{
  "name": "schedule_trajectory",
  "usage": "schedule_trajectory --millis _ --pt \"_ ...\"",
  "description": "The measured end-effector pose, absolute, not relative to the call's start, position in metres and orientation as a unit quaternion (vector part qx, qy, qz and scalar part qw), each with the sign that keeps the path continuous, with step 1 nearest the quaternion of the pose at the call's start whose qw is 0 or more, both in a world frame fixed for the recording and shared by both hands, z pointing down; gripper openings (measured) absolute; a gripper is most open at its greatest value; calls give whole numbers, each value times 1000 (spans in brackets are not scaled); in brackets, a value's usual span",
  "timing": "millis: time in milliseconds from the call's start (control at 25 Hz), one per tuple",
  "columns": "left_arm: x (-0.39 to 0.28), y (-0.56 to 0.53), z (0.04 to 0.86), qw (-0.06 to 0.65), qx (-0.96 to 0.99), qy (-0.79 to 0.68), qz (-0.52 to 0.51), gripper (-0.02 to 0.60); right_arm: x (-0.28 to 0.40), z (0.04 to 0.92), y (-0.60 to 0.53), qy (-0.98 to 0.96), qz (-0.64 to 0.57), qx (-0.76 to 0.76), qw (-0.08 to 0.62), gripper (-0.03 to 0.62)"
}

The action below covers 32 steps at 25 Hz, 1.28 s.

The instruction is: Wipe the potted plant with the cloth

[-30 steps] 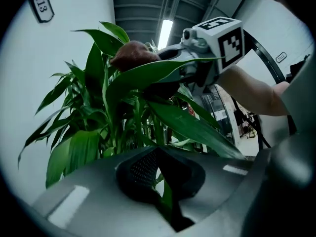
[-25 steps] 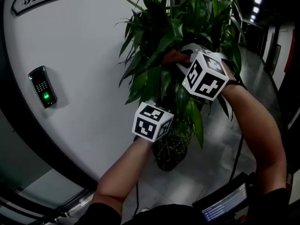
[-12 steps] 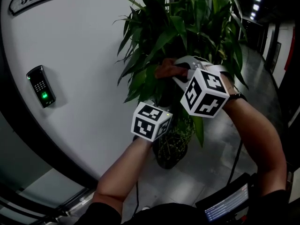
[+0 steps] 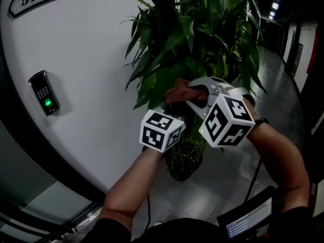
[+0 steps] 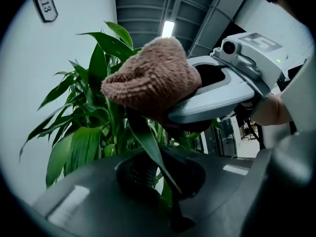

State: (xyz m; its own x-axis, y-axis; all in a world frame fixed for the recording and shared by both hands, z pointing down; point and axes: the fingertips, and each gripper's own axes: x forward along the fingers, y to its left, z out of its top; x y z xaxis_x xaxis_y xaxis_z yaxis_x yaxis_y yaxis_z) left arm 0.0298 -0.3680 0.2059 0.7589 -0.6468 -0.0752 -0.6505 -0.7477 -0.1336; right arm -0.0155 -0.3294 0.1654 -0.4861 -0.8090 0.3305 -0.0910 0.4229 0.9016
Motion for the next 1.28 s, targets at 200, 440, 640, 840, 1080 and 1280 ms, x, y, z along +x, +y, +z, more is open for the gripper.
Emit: schedule_trajectory --millis 200,440,640,840,1080,1280 --pt "31 -359 203 81 -935 344 13 17 -18 181 -308 -751 -439 288 401 61" --pt "30 -346 210 81 -937 340 8 17 -19 198 -287 -785 -403 274 382 61" --pt "28 -341 219 75 -937 341 4 17 -17 209 -274 -795 -395 270 374 61" --pt "27 -337 219 76 -937 340 5 17 -15 180 -267 -784 -426 286 350 61" --pt "20 -339 217 78 -934 350 3 17 -5 103 -299 -751 -461 344 324 61" --pt "19 -346 217 76 -933 352 1 17 1 71 -355 -726 -453 389 342 61"
